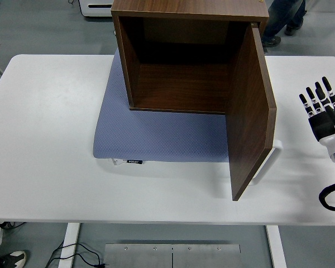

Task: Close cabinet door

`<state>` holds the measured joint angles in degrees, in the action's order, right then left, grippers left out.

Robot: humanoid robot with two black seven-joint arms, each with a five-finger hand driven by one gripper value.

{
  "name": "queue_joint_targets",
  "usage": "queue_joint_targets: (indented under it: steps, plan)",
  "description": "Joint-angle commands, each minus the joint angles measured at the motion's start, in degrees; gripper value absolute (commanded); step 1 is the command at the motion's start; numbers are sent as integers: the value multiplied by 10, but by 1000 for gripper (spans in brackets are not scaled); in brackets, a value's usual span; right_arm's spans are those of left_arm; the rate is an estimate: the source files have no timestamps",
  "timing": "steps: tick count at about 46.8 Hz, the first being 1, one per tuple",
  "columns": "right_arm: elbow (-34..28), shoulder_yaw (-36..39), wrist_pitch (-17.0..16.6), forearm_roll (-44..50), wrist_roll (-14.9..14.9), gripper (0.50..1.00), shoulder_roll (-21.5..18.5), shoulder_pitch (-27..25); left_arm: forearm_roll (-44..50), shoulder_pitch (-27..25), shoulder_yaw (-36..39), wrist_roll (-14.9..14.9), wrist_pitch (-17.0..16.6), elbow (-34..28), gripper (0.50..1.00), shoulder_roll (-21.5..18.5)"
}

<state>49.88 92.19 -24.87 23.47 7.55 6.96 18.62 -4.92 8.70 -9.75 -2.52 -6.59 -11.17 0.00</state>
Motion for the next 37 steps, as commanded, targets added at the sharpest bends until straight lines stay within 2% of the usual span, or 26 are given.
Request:
queue_joint_targets:
  steps: [1, 37]
  plan:
    - [0, 0, 0, 0, 0, 1000, 0, 0, 0, 1, 0, 1, 0, 0, 1000, 0]
    - [0, 1, 0, 0, 0, 1000, 2, -3, 1, 8, -1, 0, 3, 1, 1000, 0]
